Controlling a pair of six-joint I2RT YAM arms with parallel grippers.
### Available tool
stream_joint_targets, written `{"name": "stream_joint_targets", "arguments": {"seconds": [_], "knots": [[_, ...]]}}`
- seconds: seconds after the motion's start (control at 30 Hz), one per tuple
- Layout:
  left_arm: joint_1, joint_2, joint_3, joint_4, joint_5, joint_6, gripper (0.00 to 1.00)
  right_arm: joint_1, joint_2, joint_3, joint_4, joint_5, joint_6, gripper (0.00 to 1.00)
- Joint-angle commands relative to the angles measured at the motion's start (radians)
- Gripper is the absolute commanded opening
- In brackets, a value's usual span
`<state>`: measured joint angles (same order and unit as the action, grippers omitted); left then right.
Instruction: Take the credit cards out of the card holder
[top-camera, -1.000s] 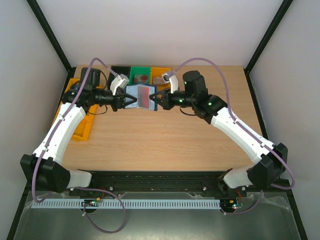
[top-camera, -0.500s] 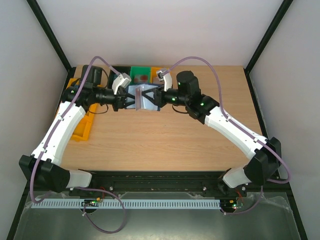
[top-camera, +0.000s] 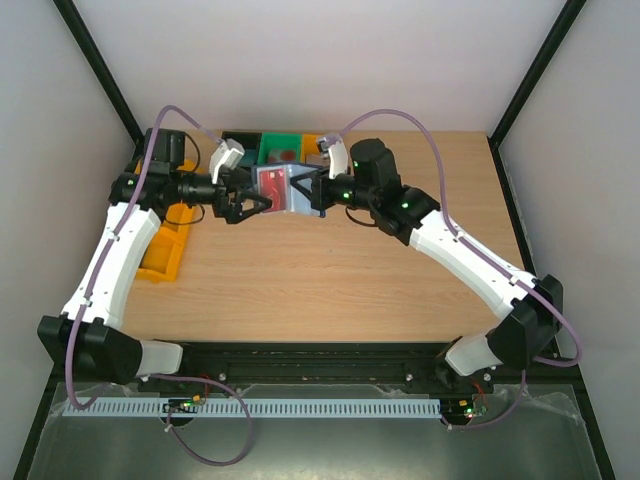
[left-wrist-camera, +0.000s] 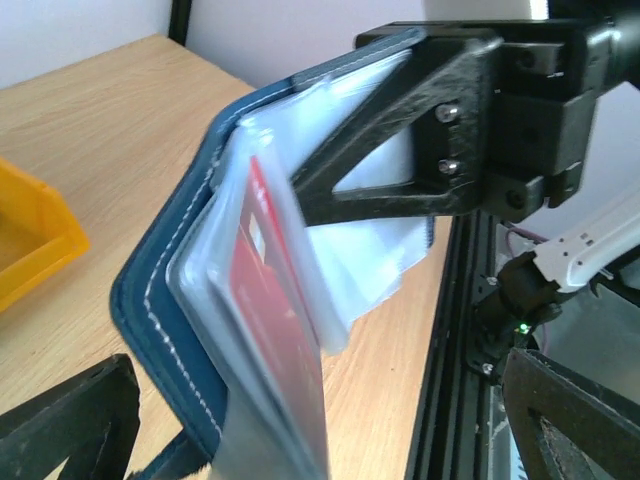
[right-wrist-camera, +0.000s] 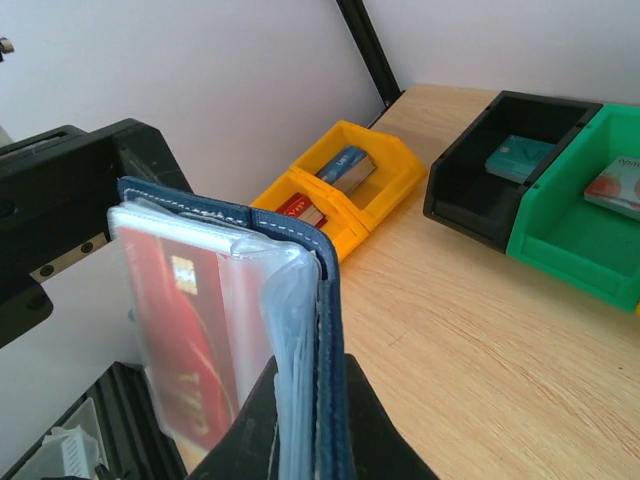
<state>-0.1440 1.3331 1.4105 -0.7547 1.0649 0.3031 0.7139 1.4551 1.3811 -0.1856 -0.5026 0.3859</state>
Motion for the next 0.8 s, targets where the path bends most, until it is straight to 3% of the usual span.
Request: {"name": "stream_joint_targets", "arguments": {"seconds": [0.0, 0.03, 0.07, 0.1, 0.2, 0.23, 0.37, 0.4, 0.47, 0.53, 0.6, 0.67, 0.7, 0.73, 0.77], "knots": [[-0.014, -0.024, -0.012, 0.034, 0.086, -0.015, 0.99, 0.014, 0.007, 0.052, -0.051, 0.009, -0.033, 0.02], [-0.015, -0.021, -0.011, 0.042, 0.076, -0.025, 0.97, 0.014, 0.002, 0.049, -0.043, -0.014, -0.039, 0.02], [-0.016, -0.019, -0.010, 0.046, 0.071, -0.028, 0.88, 0.014, -0.004, 0.044, -0.038, -0.036, -0.052, 0.02], [-0.016, -0.019, -0.010, 0.046, 0.069, -0.027, 0.74, 0.014, -0.011, 0.041, -0.035, -0.058, -0.065, 0.02], [-0.006, -0.028, -0.014, 0.039, 0.062, -0.020, 0.17, 0.009, -0.042, 0.021, -0.027, -0.102, -0.103, 0.02], [-0.002, -0.033, -0.014, 0.039, 0.056, -0.025, 0.03, 0.003, -0.052, 0.009, -0.017, -0.123, -0.108, 0.02], [0.004, -0.046, -0.037, 0.047, 0.014, -0.056, 0.02, -0.021, -0.074, -0.027, 0.020, -0.213, -0.106, 0.02], [0.004, -0.049, -0.041, 0.049, -0.015, -0.069, 0.02, -0.037, -0.078, -0.041, 0.027, -0.209, -0.093, 0.07], [0.004, -0.054, -0.044, 0.062, -0.159, -0.109, 0.02, -0.086, -0.079, -0.064, 0.019, -0.141, -0.041, 0.32], [-0.019, -0.054, -0.043, 0.076, -0.500, -0.133, 0.02, -0.132, -0.052, -0.057, -0.064, 0.034, 0.004, 0.52], [-0.112, -0.045, -0.070, 0.119, -1.033, -0.090, 0.02, -0.141, -0.012, -0.013, -0.182, 0.254, -0.001, 0.54], [-0.219, -0.029, -0.155, 0.224, -1.536, 0.026, 0.02, -0.139, 0.016, 0.027, -0.249, 0.325, -0.014, 0.51], [-0.258, -0.022, -0.200, 0.273, -1.681, 0.088, 0.02, -0.131, 0.018, 0.036, -0.247, 0.301, -0.023, 0.49], [-0.281, -0.019, -0.217, 0.287, -1.726, 0.118, 0.02, -0.115, 0.012, 0.034, -0.223, 0.255, -0.035, 0.46], [-0.286, -0.016, -0.202, 0.257, -1.672, 0.104, 0.02, -0.091, 0.001, 0.027, -0.181, 0.193, -0.064, 0.42]]}}
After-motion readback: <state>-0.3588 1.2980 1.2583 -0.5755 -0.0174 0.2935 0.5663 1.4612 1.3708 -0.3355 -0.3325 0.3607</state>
